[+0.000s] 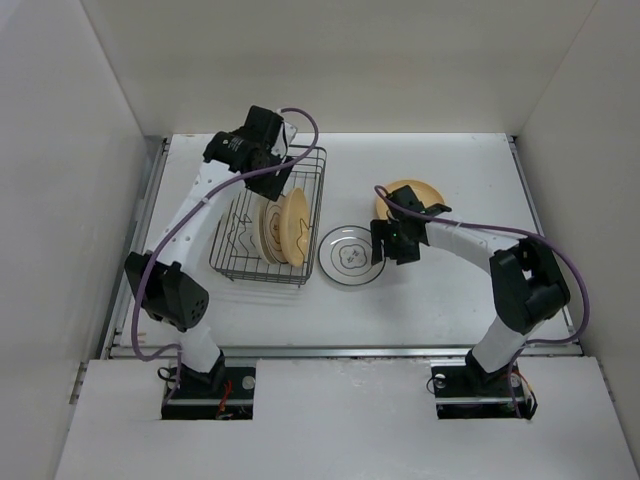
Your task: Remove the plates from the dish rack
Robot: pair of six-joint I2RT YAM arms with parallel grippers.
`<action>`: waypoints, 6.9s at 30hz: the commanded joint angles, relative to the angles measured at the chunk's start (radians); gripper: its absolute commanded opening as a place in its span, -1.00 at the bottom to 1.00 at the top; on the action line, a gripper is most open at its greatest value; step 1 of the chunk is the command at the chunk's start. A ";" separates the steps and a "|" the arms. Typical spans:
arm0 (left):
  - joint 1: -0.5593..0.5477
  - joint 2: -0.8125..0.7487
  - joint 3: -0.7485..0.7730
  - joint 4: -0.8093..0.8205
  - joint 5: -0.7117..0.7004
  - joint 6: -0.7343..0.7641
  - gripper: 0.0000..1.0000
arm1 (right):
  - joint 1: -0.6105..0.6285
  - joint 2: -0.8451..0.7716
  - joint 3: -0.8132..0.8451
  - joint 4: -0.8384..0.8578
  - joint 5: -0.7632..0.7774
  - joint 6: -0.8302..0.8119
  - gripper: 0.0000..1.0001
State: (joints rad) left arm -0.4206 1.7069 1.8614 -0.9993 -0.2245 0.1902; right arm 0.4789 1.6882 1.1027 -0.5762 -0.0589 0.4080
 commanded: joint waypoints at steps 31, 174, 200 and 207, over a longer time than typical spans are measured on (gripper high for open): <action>0.002 0.137 -0.056 -0.094 -0.055 -0.064 -1.00 | 0.012 -0.053 -0.017 0.007 0.031 0.006 0.50; 0.043 -0.081 0.379 0.035 -0.003 -0.145 -1.00 | -0.297 -0.314 0.066 0.341 -0.312 0.031 0.79; 0.163 -0.012 0.048 0.196 1.205 -0.413 0.14 | -0.145 -0.144 0.083 0.885 -0.743 0.380 -1.00; 0.173 -0.067 0.187 -0.041 0.339 -0.215 1.00 | -0.215 -0.228 0.019 0.802 -0.651 0.390 -1.00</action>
State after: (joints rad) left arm -0.2649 1.7428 1.9968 -0.9531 0.5770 -0.1215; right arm 0.3122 1.5356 1.1553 0.2085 -0.7563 0.7975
